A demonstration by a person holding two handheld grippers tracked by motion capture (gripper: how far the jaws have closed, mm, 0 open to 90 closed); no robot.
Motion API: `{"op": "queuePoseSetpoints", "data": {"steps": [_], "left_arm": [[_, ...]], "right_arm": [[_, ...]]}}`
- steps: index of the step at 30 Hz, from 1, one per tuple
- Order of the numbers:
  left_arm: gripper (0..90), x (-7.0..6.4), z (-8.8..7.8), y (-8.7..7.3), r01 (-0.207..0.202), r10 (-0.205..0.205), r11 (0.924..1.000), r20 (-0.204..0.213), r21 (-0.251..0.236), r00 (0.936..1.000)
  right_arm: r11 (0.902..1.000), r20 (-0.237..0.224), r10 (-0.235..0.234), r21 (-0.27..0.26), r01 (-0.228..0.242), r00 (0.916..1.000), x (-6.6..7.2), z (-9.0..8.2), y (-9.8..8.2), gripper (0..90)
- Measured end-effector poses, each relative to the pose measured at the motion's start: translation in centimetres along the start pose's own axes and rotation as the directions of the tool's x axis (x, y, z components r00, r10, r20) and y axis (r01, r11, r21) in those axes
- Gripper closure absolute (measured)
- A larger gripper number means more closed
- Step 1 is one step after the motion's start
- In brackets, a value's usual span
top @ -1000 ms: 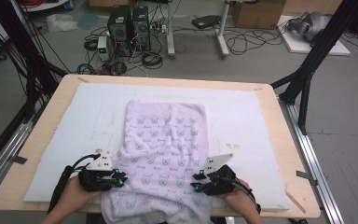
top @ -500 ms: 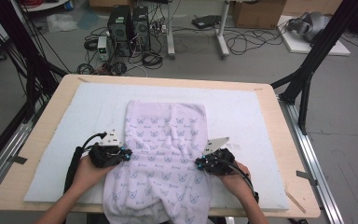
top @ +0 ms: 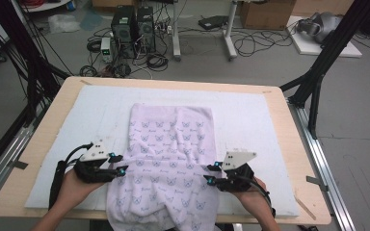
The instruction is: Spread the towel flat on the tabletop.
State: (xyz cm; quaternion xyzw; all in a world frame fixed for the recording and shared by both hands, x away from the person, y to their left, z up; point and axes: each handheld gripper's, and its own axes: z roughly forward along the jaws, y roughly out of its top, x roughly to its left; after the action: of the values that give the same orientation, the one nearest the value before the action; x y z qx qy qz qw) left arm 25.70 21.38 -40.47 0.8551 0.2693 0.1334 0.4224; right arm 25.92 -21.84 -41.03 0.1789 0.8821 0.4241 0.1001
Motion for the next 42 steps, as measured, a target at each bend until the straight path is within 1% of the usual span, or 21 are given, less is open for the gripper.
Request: {"op": "queuePoseSetpoints", "data": {"steps": [2, 4, 5, 6, 9, 11, 13, 16, 18, 19, 21, 23, 25, 27, 29, 31, 32, 35, 36, 40, 42], "left_arm": [[51.7, -0.9, -0.1, -0.7, -0.011, 0.011, 0.9998, 0.021, 0.014, 0.9997], [51.1, -1.7, 0.3, -1.3, -0.027, 0.026, 0.9990, 0.048, 0.035, 0.9985], [51.2, -2.2, 0.6, -1.5, -0.040, 0.038, 0.9982, 0.058, 0.044, 0.9976], [51.5, -2.5, 0.9, -1.7, -0.054, 0.049, 0.9967, 0.068, 0.062, 0.9964], [53.0, -3.3, 1.4, -2.0, -0.071, 0.065, 0.9944, 0.079, 0.078, 0.9947], [52.5, -3.7, 1.1, -1.9, -0.079, 0.075, 0.9949, 0.067, 0.063, 0.9949], [51.8, -3.5, 0.6, -1.6, -0.073, 0.070, 0.9964, 0.056, 0.043, 0.9960], [53.3, -2.6, 0.0, -1.4, -0.058, 0.057, 0.9976, 0.024, 0.037, 0.9981], [57.9, -1.9, -0.1, -1.5, -0.052, 0.052, 0.9979, 0.002, 0.038, 0.9986], [59.5, -1.6, -0.2, -1.5, -0.048, 0.048, 0.9981, -0.005, 0.039, 0.9988], [65.7, -1.2, -0.3, -1.4, -0.050, 0.051, 0.9980, -0.029, 0.038, 0.9983], [65.9, -0.8, -0.7, -1.1, -0.038, 0.039, 0.9990, -0.031, 0.023, 0.9988], [65.7, -0.5, -1.4, -0.6, -0.039, 0.039, 0.9992, -0.043, 0.005, 0.9983], [64.7, -0.4, -2.1, -0.2, -0.032, 0.031, 0.9993, -0.042, -0.019, 0.9986], [63.7, -0.6, -2.5, 0.2, -0.041, 0.039, 0.9988, -0.038, -0.028, 0.9985], [62.6, -0.9, -2.6, 0.3, -0.038, 0.037, 0.9988, -0.015, -0.032, 0.9992], [62.3, -1.1, -2.5, 0.3, -0.046, 0.046, 0.9986, -0.002, -0.027, 0.9990], [61.9, -2.0, -1.6, 0.0, -0.068, 0.068, 0.9977, 0.045, -0.005, 0.9967], [61.9, -2.3, -1.2, -0.2, -0.075, 0.075, 0.9972, 0.060, 0.002, 0.9954], [61.2, -2.7, 0.7, -0.9, -0.073, 0.068, 0.9960, 0.099, 0.051, 0.9928], [58.9, -2.6, 1.6, -1.2, -0.078, 0.068, 0.9932, 0.119, 0.086, 0.9906]], "right_arm": [[0.9997, -0.032, -0.022, -0.005, 0.022, 0.9992, 0.9, 0.3, -0.3, 58.9], [0.9991, -0.059, -0.038, 0.016, 0.039, 0.9976, 1.4, 1.0, -0.6, 57.7], [0.9990, -0.074, -0.034, 0.027, 0.036, 0.9966, 1.6, 1.4, -0.7, 57.7], [0.9985, -0.078, -0.040, 0.035, 0.043, 0.9961, 1.7, 1.7, -0.8, 57.8], [0.9971, -0.106, -0.043, 0.058, 0.049, 0.9935, 2.2, 2.5, -1.1, 59.3], [0.9949, -0.113, -0.063, 0.071, 0.072, 0.9915, 2.6, 2.8, -1.3, 59.4], [0.9943, -0.121, -0.071, 0.071, 0.080, 0.9902, 2.8, 2.8, -1.4, 59.1], [0.9949, -0.119, -0.062, 0.072, 0.071, 0.9910, 2.7, 2.5, -1.5, 58.9], [0.9954, -0.117, -0.056, 0.071, 0.064, 0.9916, 2.5, 2.5, -1.6, 58.8], [0.9958, -0.107, -0.055, 0.068, 0.062, 0.9927, 2.4, 2.5, -1.7, 58.9], [0.9963, -0.110, -0.047, 0.066, 0.055, 0.9928, 2.2, 2.4, -1.7, 58.9], [0.9966, -0.106, -0.051, 0.060, 0.058, 0.9930, 2.0, 2.3, -1.6, 58.9], [0.9976, -0.106, -0.042, 0.051, 0.047, 0.9935, 1.8, 2.2, -1.5, 58.8], [0.9982, -0.105, -0.039, 0.041, 0.043, 0.9937, 1.6, 2.1, -1.5, 58.7], [0.9985, -0.105, -0.035, 0.039, 0.040, 0.9939, 1.5, 2.0, -1.5, 58.5], [0.9987, -0.103, -0.038, 0.030, 0.041, 0.9939, 1.6, 1.9, -1.4, 58.5], [0.9990, -0.112, -0.033, 0.024, 0.036, 0.9932, 1.7, 1.8, -1.3, 58.5], [0.9982, -0.119, -0.054, 0.017, 0.057, 0.9915, 1.8, 1.9, -1.2, 58.6], [0.9986, -0.123, -0.046, 0.018, 0.049, 0.9913, 2.0, 2.0, -1.2, 58.6], [0.9975, -0.129, -0.056, 0.036, 0.061, 0.9901, 1.9, 2.4, -1.3, 59.0], [0.9974, -0.129, -0.050, 0.045, 0.056, 0.9904, 1.8, 2.6, -1.4, 59.1]]}}
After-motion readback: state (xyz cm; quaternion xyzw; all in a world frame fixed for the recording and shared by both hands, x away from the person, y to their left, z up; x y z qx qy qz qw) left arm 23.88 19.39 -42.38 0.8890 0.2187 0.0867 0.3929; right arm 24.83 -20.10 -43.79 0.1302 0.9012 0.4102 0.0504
